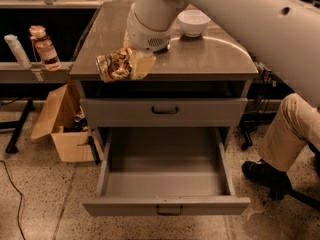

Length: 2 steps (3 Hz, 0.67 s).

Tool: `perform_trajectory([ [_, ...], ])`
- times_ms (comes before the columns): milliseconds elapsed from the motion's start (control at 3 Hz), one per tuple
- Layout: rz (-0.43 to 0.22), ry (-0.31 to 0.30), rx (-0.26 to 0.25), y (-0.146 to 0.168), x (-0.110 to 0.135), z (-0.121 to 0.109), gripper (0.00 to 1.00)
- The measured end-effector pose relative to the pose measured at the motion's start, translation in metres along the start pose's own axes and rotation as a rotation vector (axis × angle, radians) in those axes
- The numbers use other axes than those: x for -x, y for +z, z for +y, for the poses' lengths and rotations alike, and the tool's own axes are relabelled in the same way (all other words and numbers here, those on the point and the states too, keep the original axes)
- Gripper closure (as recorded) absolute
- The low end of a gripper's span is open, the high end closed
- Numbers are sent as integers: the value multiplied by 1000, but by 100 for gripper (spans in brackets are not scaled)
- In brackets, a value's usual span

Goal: Pick orange can from middle drawer and place on counter

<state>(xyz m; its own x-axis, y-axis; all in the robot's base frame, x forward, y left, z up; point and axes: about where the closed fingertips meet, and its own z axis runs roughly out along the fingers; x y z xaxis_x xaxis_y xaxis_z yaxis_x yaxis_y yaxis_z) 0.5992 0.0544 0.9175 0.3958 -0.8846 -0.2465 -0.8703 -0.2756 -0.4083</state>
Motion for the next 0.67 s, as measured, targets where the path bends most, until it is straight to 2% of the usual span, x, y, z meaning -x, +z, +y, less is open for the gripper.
perform_trajectory([
  [333,35,-36,-52,-7,4,-33,100],
  [667,23,-44,-83,3,-7,-52,100],
])
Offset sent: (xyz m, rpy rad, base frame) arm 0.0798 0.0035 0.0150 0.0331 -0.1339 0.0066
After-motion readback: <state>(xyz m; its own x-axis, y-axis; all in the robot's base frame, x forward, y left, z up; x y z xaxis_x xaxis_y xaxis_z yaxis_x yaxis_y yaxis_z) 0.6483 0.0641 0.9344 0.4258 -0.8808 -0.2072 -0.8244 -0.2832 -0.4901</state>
